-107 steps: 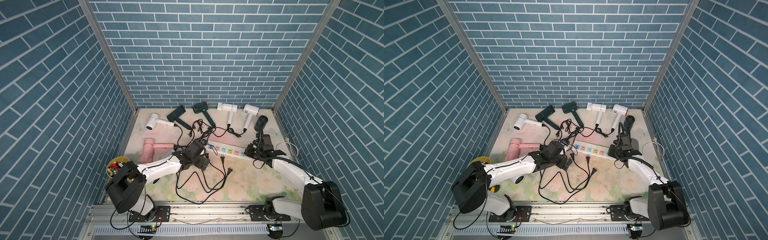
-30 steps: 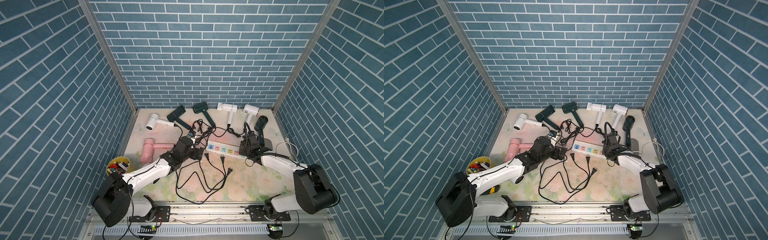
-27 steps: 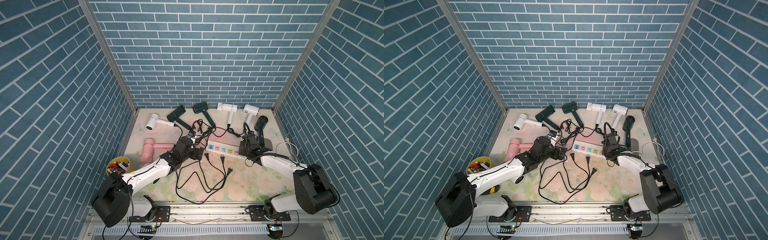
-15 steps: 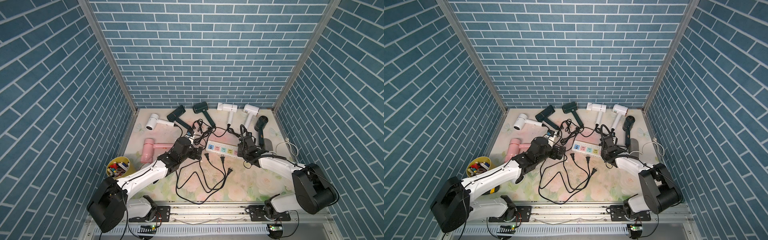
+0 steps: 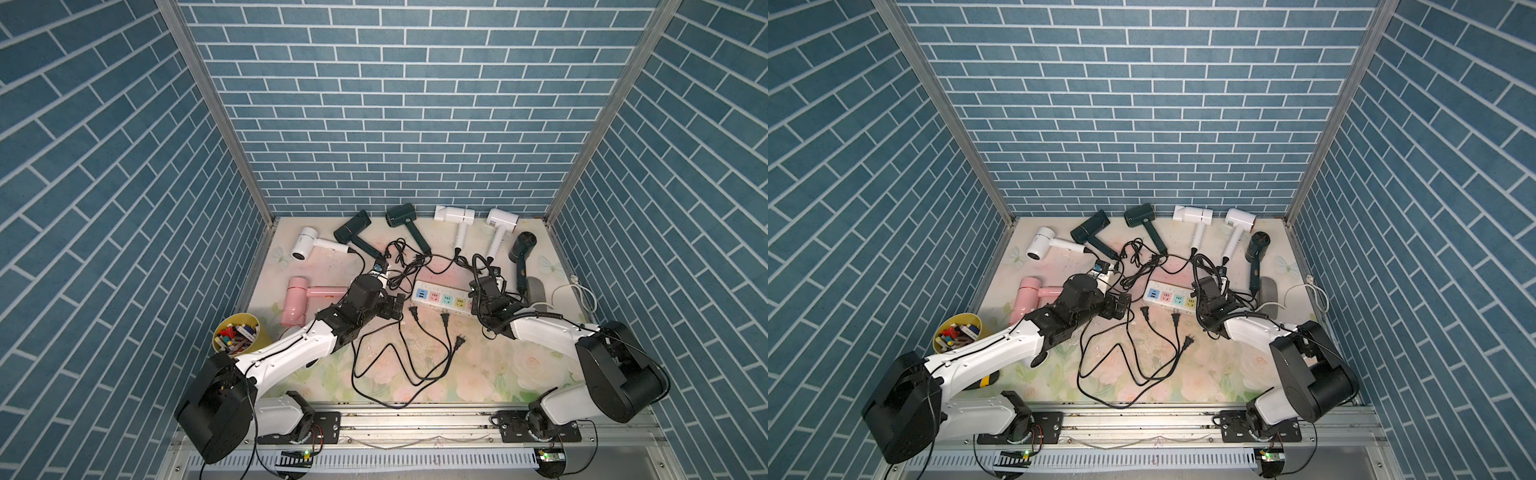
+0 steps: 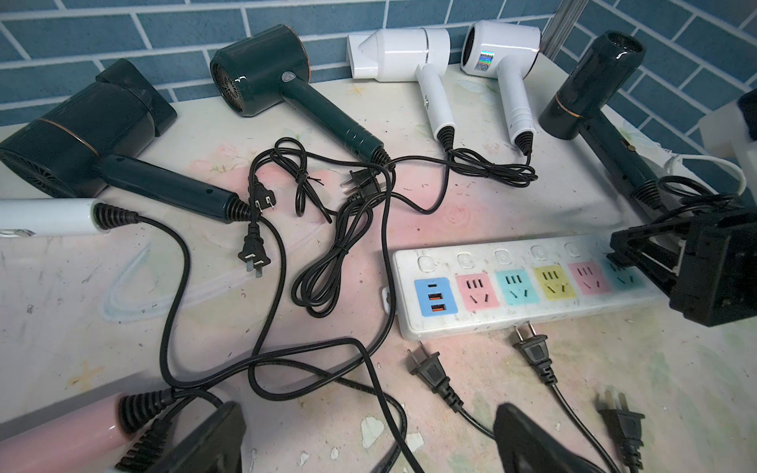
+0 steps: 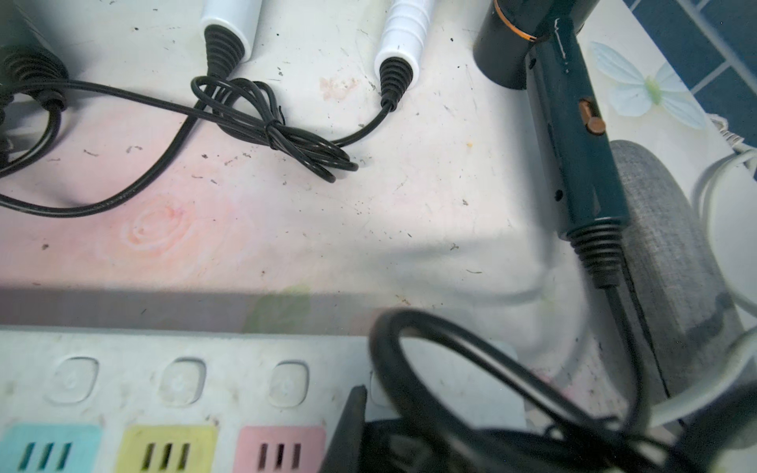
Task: Charge the blow dryers
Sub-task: Insert the plug into the socket.
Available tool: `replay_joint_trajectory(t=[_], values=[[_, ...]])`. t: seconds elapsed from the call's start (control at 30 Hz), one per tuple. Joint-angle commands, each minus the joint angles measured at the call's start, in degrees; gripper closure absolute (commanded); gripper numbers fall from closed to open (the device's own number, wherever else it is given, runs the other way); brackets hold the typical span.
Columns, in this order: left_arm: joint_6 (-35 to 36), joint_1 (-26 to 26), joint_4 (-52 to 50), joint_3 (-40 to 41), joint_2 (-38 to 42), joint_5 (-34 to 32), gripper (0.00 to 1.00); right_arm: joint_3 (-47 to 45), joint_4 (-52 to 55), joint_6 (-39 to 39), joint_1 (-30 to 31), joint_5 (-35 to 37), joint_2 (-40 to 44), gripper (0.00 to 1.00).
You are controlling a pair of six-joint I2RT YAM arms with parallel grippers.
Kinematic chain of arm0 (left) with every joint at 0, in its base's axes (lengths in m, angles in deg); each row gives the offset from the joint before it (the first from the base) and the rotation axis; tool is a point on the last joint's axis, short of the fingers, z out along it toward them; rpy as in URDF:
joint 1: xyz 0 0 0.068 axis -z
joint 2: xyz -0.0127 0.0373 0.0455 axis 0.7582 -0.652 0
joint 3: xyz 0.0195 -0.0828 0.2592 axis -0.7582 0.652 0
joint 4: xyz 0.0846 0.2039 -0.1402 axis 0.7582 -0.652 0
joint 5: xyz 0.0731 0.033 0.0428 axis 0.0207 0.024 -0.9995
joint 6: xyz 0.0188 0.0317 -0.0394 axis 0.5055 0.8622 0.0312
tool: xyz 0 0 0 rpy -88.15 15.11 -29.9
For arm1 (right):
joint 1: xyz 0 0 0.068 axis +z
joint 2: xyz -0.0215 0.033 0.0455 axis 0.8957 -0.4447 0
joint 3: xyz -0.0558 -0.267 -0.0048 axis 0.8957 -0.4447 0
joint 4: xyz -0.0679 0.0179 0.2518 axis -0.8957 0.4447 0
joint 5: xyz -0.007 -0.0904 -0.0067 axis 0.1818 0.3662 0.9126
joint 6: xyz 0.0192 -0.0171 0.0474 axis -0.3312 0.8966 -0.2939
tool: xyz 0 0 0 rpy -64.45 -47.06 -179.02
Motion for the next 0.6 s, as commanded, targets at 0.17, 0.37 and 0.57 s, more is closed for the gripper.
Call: replay_joint_trajectory(t=[0.17, 0.37, 0.57], values=[[1.45, 0.07, 0.03, 0.41, -0.20, -1.72, 0.01, -5.27, 11.52, -7.86, 1.51, -14.81, -4.35, 1.00], [1.09, 0.08, 0.46, -0.33, -2.72, -0.73, 0.01, -5.02, 17.66, -10.85, 1.70, -17.23, -1.52, 1.00], [1.10, 0.07, 0.73, -0.44, -3.64, -0.50, 0.00, -5.19, 21.72, -11.50, 1.70, -18.28, 2.35, 1.00]])
